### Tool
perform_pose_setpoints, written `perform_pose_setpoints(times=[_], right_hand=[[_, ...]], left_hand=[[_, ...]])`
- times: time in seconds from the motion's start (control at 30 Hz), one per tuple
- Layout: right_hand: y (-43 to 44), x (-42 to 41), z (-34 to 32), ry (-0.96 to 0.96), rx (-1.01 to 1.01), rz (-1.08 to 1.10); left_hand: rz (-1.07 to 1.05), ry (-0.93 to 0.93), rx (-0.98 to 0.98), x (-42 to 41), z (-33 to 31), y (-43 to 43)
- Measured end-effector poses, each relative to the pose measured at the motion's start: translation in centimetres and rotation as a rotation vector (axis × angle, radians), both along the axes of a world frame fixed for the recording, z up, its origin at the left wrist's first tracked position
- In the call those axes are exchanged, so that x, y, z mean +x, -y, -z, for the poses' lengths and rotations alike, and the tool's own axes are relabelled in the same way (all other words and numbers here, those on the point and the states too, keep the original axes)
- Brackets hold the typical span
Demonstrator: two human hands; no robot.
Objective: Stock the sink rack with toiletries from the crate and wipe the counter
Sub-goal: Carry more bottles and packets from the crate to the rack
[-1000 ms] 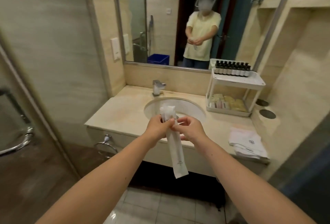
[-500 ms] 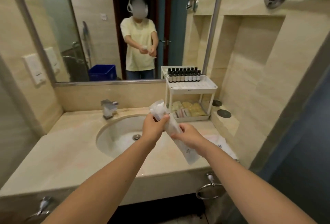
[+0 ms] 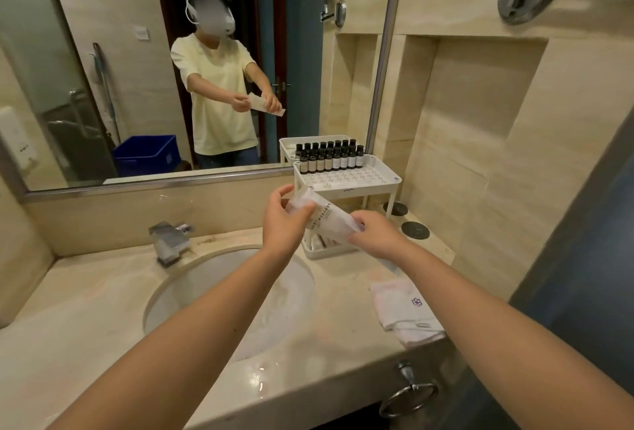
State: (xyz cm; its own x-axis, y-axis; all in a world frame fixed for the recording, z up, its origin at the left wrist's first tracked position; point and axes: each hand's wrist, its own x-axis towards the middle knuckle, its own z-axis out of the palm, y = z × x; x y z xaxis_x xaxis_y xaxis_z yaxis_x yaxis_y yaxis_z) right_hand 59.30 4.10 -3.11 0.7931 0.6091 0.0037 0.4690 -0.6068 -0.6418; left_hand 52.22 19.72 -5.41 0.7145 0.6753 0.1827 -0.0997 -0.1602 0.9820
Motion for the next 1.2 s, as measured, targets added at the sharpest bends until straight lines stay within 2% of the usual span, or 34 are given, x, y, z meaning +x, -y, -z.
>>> perform_pose_setpoints(times=[0.23, 0.5, 0.73, 0.93, 1.0, 1.1, 1.2], right_hand=[[-2.7, 7.5, -0.8, 0.078, -0.101, -0.014], [-6.6, 19.5, -2.1, 0.255, -0.257, -0.05], [-10.1, 29.0, -1.0, 0.231, -0.274, -0.131], [-13.1, 34.0, 2.3, 0.203, -0.324, -0.189], [-13.9, 34.7, 3.5, 0.181, -0.344, -0.216], [-14.7, 35.9, 4.9, 0.14, -0.365, -0.252], [-15.1, 36.7, 6.0, 0.139, -0.379, -0.304]], left_hand=[[-0.008, -0.029, 0.128, 5.8, -0.3, -2.2], [-0.096, -0.068, 0.12, 16.4, -0.1, -5.2], [-0.162, -0.128, 0.149, 24.5, 0.8, -7.2], [-0.213, -0.318, 0.194, 28.8, 3.9, -9.1], [-0.213, -0.395, 0.261, 29.5, 5.0, -9.5], [-0.269, -0.505, 0.515, 30.2, 6.2, -9.5], [-0.261, -0.537, 0.751, 30.7, 6.8, -9.3]])
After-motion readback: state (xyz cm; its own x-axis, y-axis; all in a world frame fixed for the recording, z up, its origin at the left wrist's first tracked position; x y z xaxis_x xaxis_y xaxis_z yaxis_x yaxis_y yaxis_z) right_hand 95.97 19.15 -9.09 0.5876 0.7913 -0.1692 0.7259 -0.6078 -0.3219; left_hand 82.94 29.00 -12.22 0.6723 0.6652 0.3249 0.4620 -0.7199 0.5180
